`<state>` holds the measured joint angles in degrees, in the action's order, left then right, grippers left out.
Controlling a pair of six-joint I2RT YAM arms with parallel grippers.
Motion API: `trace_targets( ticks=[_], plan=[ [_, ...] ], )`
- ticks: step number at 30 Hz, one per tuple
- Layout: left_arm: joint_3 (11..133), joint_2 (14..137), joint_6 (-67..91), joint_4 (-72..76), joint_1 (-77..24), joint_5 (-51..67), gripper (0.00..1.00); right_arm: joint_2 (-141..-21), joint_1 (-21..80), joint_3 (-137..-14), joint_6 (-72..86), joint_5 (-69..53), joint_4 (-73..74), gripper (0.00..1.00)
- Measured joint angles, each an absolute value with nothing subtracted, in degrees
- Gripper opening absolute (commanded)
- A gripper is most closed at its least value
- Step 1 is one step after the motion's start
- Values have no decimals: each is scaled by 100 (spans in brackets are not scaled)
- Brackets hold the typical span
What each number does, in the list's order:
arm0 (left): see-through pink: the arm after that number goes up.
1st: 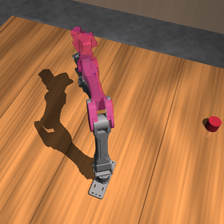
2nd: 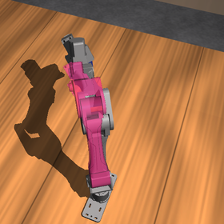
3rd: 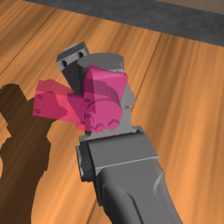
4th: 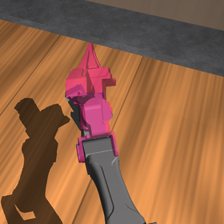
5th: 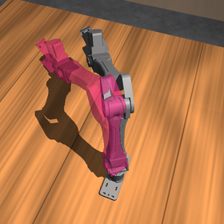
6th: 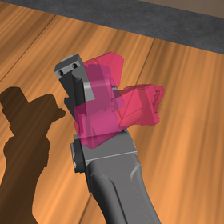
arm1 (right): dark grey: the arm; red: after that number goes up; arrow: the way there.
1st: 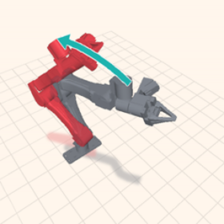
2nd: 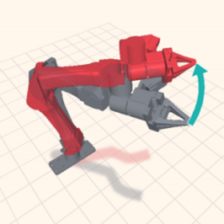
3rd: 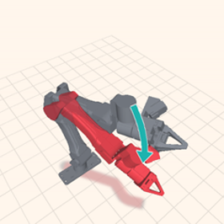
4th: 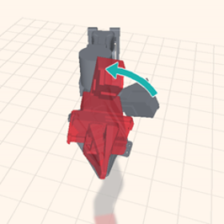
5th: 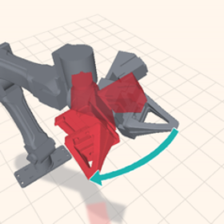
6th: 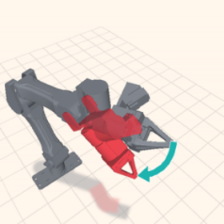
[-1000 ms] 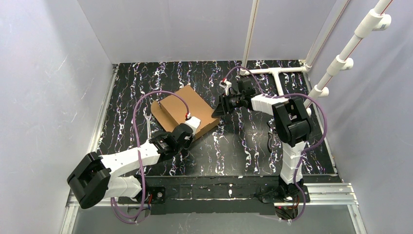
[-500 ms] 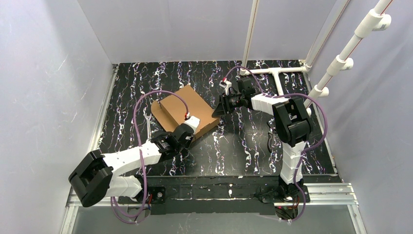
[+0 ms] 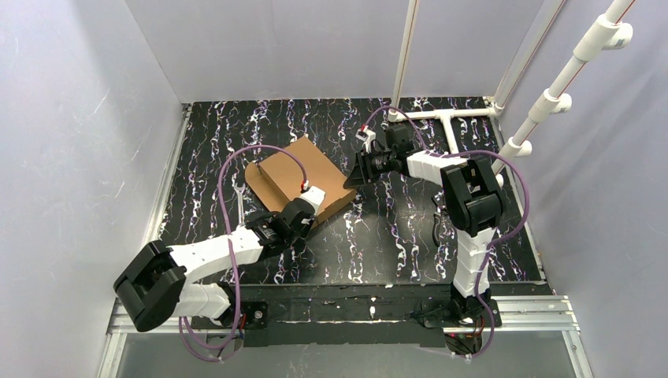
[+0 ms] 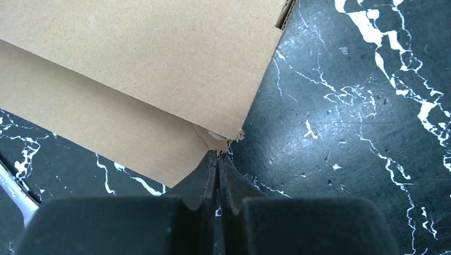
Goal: Fold the paper box
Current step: Close the paper box at the center of the board.
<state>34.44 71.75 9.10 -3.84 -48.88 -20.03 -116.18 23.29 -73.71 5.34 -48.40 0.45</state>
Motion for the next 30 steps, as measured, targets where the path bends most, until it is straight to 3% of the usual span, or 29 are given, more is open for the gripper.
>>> trace_targets(
  ticks=[30],
  plan=[
    [3205, 7046, 1020, 95, -4849, -1761, 0, -11673, 2290, -7417, 541, -4884, -10, 46]
  ],
)
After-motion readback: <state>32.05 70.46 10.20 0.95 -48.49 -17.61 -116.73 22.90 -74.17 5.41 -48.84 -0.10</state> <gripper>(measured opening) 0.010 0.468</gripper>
